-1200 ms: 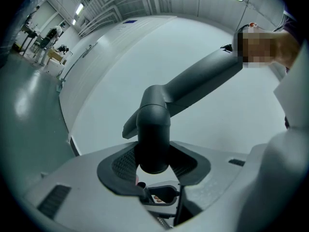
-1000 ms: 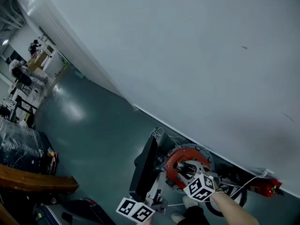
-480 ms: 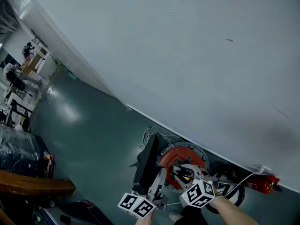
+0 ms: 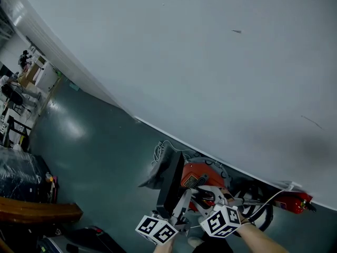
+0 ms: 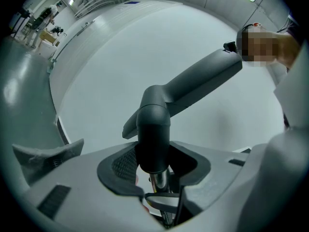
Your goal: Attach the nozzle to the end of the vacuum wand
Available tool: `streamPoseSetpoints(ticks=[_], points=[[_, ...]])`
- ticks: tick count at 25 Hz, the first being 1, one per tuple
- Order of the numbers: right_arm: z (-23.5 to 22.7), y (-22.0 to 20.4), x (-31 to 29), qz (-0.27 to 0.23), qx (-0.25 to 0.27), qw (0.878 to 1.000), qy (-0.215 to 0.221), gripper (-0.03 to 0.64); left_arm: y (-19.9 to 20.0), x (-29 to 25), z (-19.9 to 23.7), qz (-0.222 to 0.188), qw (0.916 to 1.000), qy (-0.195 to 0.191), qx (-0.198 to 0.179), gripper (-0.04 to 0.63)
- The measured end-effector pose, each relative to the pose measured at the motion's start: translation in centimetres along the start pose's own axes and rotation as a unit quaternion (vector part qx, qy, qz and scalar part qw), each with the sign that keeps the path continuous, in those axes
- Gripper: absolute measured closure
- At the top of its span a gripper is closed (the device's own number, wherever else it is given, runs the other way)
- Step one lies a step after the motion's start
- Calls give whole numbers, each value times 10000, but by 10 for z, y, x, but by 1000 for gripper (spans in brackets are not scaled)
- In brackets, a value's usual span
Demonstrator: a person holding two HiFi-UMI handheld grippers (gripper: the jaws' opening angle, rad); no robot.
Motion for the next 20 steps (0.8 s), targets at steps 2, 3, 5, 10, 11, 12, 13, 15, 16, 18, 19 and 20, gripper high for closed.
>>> streamPoseSetpoints(ticks=[2,3,5,10,11,12,13,15,16,18,19,20], points=[[0,0,1,-4,9,10000,-3,459,-2,-2,-2,6,10000,-41,17,417],[0,0,2,-5,15,10000,-3,459,-2,-3,-2,-11,10000,-53,39,417],[0,0,3,-7,21,10000,-6,459,-2,-3,-2,-59,9999,-77,111,417],[-1,0,4,-19,-15,10000,-17,459,-4,-2,-3,-106,9993,-135,319,417],[-2,0,4,-12,-19,10000,-23,459,-4,-1,-4,-96,9993,-147,329,417],[-2,0,4,-5,-16,10000,-28,459,-4,-1,-4,-82,9993,-154,323,417],[-2,0,4,-2,-5,10000,-31,457,-5,0,-5,-68,9994,-155,307,417],[0,0,5,-11,30,10000,-28,459,-4,0,-5,-57,9994,-164,298,417],[1,1,5,-20,46,10000,-25,457,-4,0,-5,-52,9994,-173,300,417],[2,1,5,-37,58,10000,-27,457,-5,-3,-6,-31,9994,-184,275,417],[2,1,5,-41,58,10000,-24,457,-5,-3,-7,-27,9995,-186,267,417],[2,1,4,-42,59,10000,-16,458,-6,-3,-7,-28,9995,-187,267,417]])
Point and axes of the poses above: the fingertips, and each gripper's own axes: x backward along the fingers, z to its left, y out of its top, the point moved 6 cm from there along x, backward along the fingers, and after that the axes turned 5 degrees about -y, right-handed, at the moved point
